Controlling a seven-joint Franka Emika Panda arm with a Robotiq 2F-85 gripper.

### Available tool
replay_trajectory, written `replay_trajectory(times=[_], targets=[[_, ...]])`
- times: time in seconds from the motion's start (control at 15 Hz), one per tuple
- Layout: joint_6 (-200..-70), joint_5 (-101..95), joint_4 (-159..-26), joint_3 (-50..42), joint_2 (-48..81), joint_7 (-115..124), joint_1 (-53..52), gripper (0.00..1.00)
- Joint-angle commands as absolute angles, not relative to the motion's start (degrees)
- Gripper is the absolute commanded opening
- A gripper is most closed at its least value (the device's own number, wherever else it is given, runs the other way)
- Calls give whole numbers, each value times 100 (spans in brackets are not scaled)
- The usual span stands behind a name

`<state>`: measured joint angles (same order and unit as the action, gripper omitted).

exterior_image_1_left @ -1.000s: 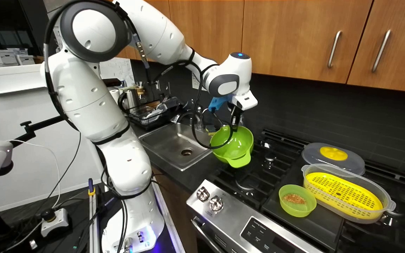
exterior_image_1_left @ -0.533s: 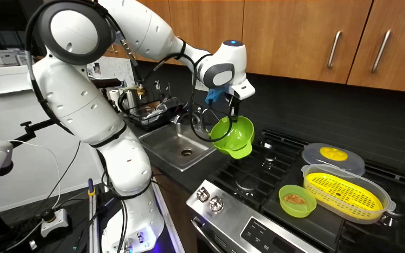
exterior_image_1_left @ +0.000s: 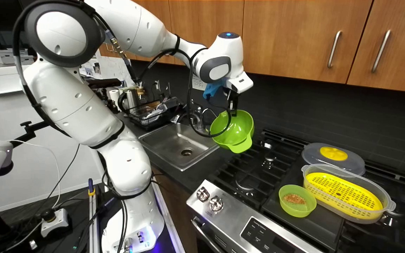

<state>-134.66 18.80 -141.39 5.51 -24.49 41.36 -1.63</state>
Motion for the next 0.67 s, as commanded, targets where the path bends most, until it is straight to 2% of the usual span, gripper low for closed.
replay_trajectory(times=[0.0, 0.6], targets=[[-13471, 2159, -14040, 558, -2596, 4218, -175, 1], [-13753, 3033, -13758, 463, -2463, 4098, -316, 1]])
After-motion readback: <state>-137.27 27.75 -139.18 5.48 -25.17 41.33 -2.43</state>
